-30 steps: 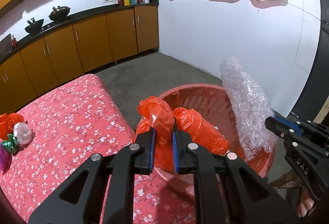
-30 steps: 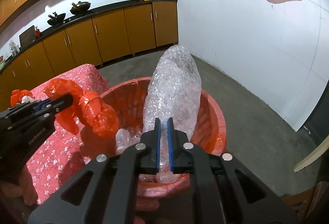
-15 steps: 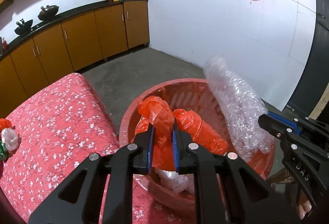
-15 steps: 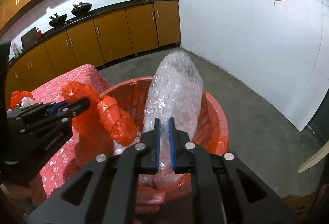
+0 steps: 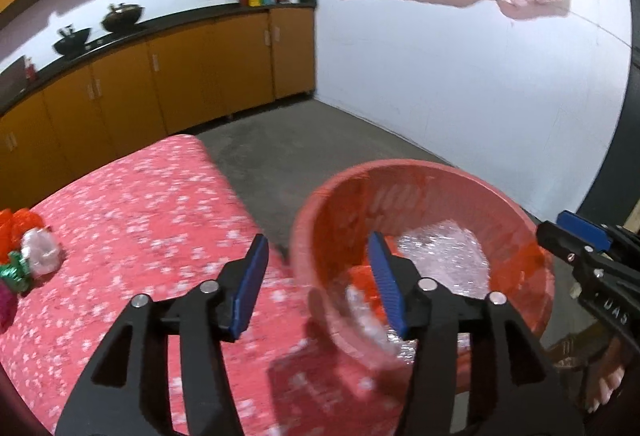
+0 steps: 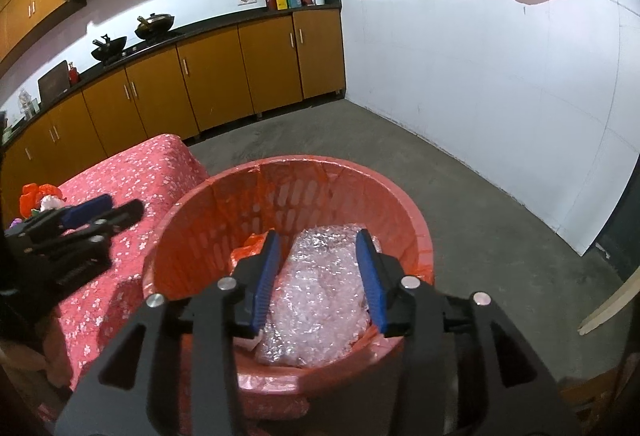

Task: Collect trash
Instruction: 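Move both open tools back toward the remaining bags on the bed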

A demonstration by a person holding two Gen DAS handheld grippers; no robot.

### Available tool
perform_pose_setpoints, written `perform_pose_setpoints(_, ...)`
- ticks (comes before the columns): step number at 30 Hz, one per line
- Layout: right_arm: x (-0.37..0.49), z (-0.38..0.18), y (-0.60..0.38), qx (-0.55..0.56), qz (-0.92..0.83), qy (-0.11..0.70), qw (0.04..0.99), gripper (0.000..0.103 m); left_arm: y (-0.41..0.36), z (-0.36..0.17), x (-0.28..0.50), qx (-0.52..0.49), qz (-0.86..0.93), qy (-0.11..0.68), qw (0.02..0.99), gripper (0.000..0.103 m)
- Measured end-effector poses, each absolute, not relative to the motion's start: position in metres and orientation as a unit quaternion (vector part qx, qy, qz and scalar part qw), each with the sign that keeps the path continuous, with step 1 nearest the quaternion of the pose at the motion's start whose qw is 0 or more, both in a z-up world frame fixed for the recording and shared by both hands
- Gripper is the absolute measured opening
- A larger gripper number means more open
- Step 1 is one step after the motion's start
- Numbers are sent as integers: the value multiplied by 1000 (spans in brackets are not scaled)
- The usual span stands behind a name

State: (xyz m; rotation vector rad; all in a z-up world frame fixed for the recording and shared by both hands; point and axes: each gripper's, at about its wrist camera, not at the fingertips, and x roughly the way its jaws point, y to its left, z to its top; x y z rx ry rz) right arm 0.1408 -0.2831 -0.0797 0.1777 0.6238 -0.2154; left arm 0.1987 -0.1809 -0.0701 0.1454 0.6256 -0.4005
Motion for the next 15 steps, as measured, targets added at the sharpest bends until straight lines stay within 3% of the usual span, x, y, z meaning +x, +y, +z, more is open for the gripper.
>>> perform_pose_setpoints(4,145,-74,-271,84,-96,304,944,44,-143,-66,194,61,-165,298,938,58)
perform_pose_setpoints(15,170,-56,-181,61,-13,291,955,75,21,-53,174,31,-8,280,959,76)
